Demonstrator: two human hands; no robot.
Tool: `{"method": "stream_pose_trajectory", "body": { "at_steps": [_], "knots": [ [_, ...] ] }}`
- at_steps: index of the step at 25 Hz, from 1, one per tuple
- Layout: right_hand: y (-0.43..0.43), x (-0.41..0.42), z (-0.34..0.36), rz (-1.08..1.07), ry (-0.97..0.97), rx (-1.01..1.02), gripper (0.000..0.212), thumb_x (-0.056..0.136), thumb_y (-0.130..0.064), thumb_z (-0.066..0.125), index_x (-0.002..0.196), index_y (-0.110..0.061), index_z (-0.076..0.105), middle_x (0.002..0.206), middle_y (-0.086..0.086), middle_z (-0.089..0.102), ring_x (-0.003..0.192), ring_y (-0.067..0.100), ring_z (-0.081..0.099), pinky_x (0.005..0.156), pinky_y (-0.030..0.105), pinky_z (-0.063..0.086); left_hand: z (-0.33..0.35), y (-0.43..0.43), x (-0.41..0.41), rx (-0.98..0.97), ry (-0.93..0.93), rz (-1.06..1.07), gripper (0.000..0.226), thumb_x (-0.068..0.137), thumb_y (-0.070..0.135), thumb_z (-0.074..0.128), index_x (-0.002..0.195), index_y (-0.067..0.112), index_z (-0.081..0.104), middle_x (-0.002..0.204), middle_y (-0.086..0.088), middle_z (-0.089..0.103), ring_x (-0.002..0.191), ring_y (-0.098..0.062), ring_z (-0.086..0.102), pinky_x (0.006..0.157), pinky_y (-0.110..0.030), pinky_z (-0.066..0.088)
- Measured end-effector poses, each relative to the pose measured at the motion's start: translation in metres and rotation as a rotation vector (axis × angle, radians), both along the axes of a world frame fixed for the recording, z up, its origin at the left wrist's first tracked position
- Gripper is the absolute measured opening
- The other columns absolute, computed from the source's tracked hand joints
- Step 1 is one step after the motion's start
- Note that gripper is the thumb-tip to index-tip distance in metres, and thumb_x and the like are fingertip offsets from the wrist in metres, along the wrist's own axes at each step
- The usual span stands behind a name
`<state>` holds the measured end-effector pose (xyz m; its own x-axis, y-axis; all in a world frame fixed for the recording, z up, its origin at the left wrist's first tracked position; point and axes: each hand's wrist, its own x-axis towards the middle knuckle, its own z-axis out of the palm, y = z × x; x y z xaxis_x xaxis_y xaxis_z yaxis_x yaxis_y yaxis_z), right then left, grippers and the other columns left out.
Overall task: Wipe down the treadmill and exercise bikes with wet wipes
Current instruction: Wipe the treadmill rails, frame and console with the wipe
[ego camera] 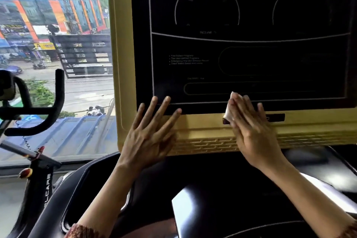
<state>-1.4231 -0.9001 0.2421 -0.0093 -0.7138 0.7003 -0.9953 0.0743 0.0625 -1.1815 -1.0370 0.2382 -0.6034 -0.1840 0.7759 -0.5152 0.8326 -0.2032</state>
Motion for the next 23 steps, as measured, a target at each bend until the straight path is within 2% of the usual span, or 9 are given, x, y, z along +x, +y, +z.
{"method": "stream_pose_trajectory", "body": {
  "at_steps": [2, 3, 6, 8, 12, 15, 18, 21, 23],
  "knots": [
    [-0.004, 0.005, 0.003, -0.021, -0.165, -0.025, 0.054, 0.102, -0.028, 0.031, 0.15, -0.009, 0.016, 0.159, 0.011, 0.013, 0.148, 0.022, 0.006, 0.121, 0.037, 0.006, -0.001, -0.001, 0.001, -0.014, -0.005, 0.011, 0.053, 0.096, 0.043, 0.042, 0.143, 0.018, 0.042, 0.151, -0.017, 0.032, 0.143, -0.037, 0.023, 0.117, -0.05, 0.018],
    [-0.008, 0.014, 0.002, 0.027, -0.13, 0.005, 0.056, 0.103, -0.033, 0.031, 0.151, -0.009, 0.017, 0.159, 0.011, 0.012, 0.148, 0.023, 0.006, 0.121, 0.038, 0.007, -0.001, -0.001, 0.001, -0.021, -0.011, 0.017, 0.054, 0.096, 0.044, 0.042, 0.144, 0.018, 0.041, 0.151, -0.017, 0.032, 0.143, -0.037, 0.024, 0.117, -0.05, 0.019],
    [-0.011, 0.033, -0.013, 0.246, 0.24, 0.223, 0.061, 0.101, -0.042, 0.036, 0.152, -0.012, 0.019, 0.16, 0.005, 0.013, 0.148, 0.02, 0.01, 0.12, 0.038, 0.013, -0.002, -0.002, 0.002, -0.033, -0.042, 0.029, 0.059, 0.093, 0.047, 0.045, 0.145, 0.018, 0.04, 0.152, -0.018, 0.031, 0.143, -0.037, 0.023, 0.116, -0.05, 0.019],
    [-0.005, 0.025, -0.013, 0.292, 0.36, 0.255, 0.058, 0.101, -0.037, 0.039, 0.151, -0.013, 0.023, 0.158, 0.002, 0.02, 0.146, 0.018, 0.017, 0.119, 0.038, 0.017, -0.003, -0.001, 0.004, -0.037, -0.044, 0.032, 0.06, 0.092, 0.048, 0.047, 0.144, 0.017, 0.042, 0.152, -0.018, 0.031, 0.143, -0.035, 0.024, 0.116, -0.049, 0.02],
    [0.017, -0.009, -0.012, 0.272, 0.247, 0.227, 0.055, 0.101, -0.039, 0.038, 0.148, -0.012, 0.031, 0.156, 0.005, 0.025, 0.145, 0.021, 0.021, 0.118, 0.04, 0.019, -0.007, 0.001, 0.018, -0.043, -0.027, 0.025, 0.055, 0.094, 0.043, 0.049, 0.14, 0.015, 0.047, 0.15, -0.016, 0.036, 0.141, -0.031, 0.031, 0.116, -0.045, 0.022],
    [0.022, -0.025, -0.015, 0.336, 0.39, 0.264, 0.049, 0.103, -0.033, 0.033, 0.149, -0.015, 0.029, 0.156, 0.005, 0.027, 0.145, 0.022, 0.021, 0.117, 0.04, 0.021, -0.009, -0.001, 0.022, -0.052, -0.025, 0.008, 0.053, 0.094, 0.041, 0.049, 0.14, 0.014, 0.048, 0.149, -0.016, 0.036, 0.14, -0.03, 0.032, 0.116, -0.044, 0.021],
    [-0.005, 0.009, -0.014, 0.398, 0.45, 0.222, 0.044, 0.105, -0.029, 0.028, 0.146, -0.016, 0.035, 0.154, 0.002, 0.031, 0.144, 0.021, 0.024, 0.118, 0.036, 0.016, -0.01, -0.001, 0.02, -0.046, -0.018, -0.002, 0.053, 0.094, 0.039, 0.048, 0.14, 0.014, 0.047, 0.149, -0.016, 0.036, 0.14, -0.03, 0.032, 0.116, -0.045, 0.021],
    [-0.036, 0.057, -0.016, 0.467, 0.479, 0.215, 0.046, 0.1, -0.025, 0.038, 0.144, -0.014, 0.039, 0.152, 0.003, 0.034, 0.142, 0.021, 0.027, 0.117, 0.037, 0.018, -0.01, -0.001, 0.026, -0.058, -0.006, -0.023, 0.049, 0.094, 0.034, 0.051, 0.139, 0.013, 0.049, 0.148, -0.017, 0.038, 0.139, -0.031, 0.035, 0.115, -0.044, 0.023],
    [-0.037, 0.055, -0.014, 0.47, 0.503, 0.24, 0.047, 0.099, -0.025, 0.04, 0.145, -0.014, 0.038, 0.153, 0.003, 0.033, 0.143, 0.021, 0.027, 0.117, 0.039, 0.02, -0.012, -0.003, 0.035, -0.046, -0.004, -0.026, 0.05, 0.093, 0.031, 0.054, 0.139, 0.013, 0.048, 0.148, -0.017, 0.038, 0.139, -0.03, 0.034, 0.115, -0.044, 0.023]
  ]
}}
